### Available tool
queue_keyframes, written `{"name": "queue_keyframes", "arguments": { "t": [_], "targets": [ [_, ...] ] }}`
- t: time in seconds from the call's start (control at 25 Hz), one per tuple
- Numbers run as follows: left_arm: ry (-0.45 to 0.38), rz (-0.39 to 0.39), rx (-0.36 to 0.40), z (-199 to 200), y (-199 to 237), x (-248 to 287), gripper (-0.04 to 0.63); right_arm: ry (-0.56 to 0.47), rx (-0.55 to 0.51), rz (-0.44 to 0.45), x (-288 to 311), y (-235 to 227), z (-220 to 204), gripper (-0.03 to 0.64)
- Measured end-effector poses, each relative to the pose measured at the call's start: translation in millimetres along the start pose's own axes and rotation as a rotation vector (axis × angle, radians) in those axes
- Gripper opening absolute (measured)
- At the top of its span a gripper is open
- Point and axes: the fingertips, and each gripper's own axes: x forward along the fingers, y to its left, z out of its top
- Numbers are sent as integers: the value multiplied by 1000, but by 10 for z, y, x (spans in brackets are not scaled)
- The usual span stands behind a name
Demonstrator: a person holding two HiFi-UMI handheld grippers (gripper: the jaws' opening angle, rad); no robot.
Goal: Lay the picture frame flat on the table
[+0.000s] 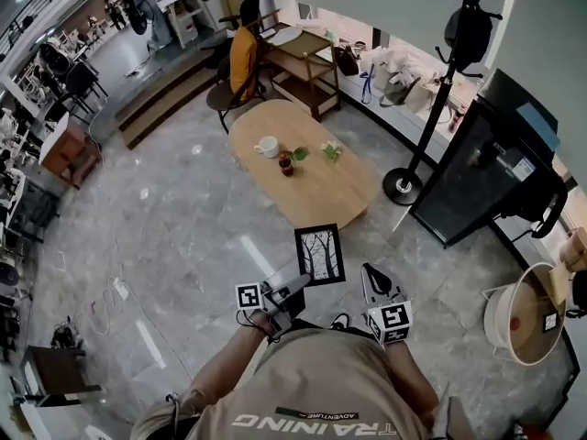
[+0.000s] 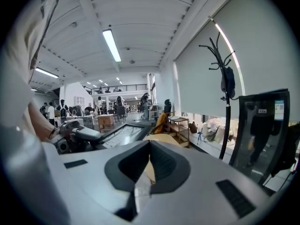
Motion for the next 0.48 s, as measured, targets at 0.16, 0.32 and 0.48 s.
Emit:
{"name": "queue_keyframes", "arguments": {
  "t": [0.16,0.32,0.48],
  "targets": [
    [-21,2,-18,64,-13,125,75,-8,11,10,71,-103,45,6],
    [-10,20,-17,97,10,159,75,-1,27,27,130,-99,-5,6],
    [-17,26,-30,190,23,152,75,9,40,39,204,-42,-39,6]
  ]
}}
